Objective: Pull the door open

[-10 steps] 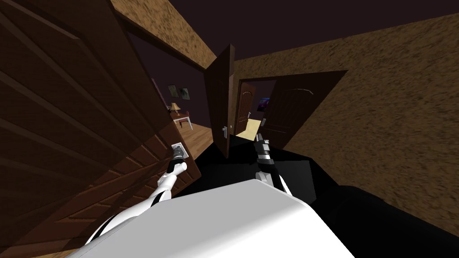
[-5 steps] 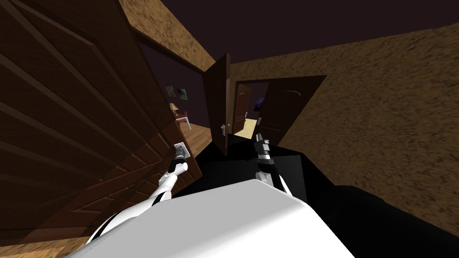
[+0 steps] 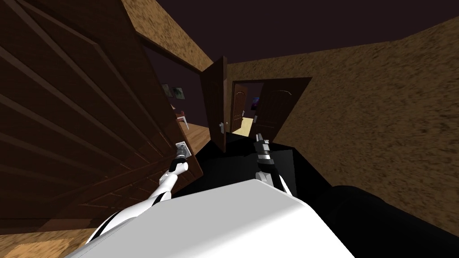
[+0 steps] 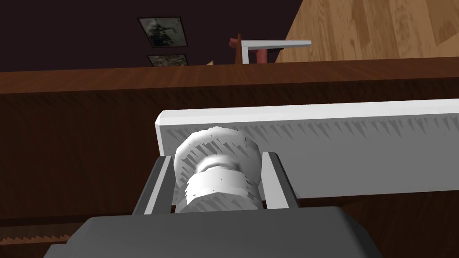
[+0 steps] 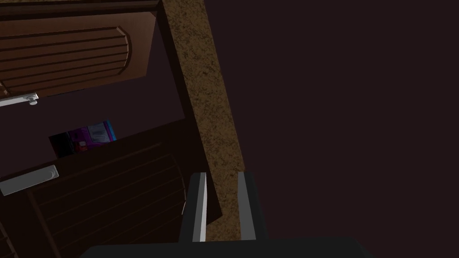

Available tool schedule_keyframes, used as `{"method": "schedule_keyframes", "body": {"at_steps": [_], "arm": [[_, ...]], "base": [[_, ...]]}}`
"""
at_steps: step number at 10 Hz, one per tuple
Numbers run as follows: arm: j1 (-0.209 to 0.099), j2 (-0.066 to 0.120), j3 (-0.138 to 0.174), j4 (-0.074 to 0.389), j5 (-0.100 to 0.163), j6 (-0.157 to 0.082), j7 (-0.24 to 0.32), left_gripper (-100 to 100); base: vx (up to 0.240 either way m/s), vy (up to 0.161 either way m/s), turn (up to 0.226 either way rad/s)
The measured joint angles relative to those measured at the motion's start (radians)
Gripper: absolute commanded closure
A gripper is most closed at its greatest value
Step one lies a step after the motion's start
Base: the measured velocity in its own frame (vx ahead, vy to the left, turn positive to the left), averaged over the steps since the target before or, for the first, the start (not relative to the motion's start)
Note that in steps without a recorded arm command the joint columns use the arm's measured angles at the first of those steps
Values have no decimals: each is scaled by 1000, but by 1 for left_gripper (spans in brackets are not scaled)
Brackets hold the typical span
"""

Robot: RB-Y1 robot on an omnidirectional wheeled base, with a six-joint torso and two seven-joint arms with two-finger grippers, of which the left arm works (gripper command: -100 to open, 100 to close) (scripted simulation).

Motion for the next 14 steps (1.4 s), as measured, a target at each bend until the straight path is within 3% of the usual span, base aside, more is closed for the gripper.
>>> {"method": "schedule_keyframes", "body": {"at_steps": [14], "arm": [[6, 24, -118, -1, -33, -4, 101, 100]], "base": [[-178, 42, -84]]}}
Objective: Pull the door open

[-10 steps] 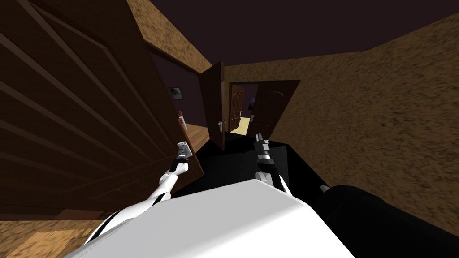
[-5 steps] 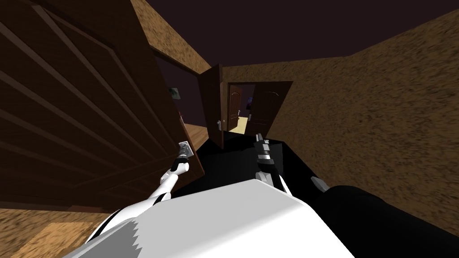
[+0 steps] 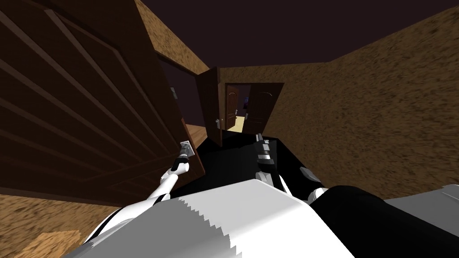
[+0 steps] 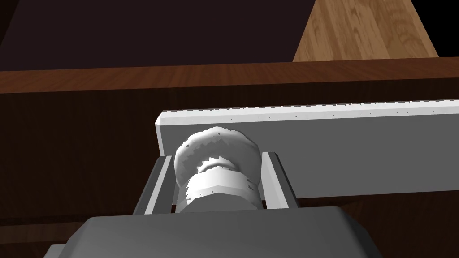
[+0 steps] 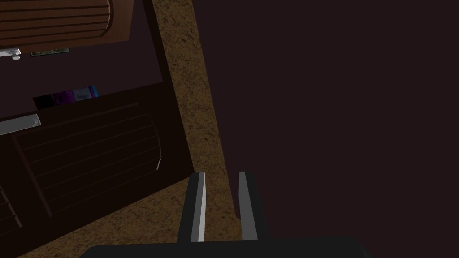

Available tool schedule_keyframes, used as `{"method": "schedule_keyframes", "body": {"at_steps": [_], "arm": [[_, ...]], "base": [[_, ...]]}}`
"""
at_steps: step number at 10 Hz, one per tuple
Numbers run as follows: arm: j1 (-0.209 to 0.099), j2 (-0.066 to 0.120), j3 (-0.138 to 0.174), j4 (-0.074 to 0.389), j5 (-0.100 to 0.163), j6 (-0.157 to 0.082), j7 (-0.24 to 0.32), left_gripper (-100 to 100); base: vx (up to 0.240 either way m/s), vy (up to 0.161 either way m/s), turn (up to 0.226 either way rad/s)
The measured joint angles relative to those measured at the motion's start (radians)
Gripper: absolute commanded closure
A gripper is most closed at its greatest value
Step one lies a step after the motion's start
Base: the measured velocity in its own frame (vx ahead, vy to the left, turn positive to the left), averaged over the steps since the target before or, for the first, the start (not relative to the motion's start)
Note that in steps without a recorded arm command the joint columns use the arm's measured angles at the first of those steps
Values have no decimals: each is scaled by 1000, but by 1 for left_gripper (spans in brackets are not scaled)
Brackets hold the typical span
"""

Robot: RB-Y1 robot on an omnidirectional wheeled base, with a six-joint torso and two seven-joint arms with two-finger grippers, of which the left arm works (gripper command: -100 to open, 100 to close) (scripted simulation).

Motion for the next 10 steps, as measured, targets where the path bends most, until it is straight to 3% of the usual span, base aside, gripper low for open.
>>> {"method": "schedule_keyframes", "body": {"at_steps": [4, 10], "arm": [[5, 4, -39, -9, -11, 2, 31, 100], [7, 11, -73, -15, -20, 2, 59, 100]], "base": [[-169, 59, -71], [-139, 43, -69]]}}
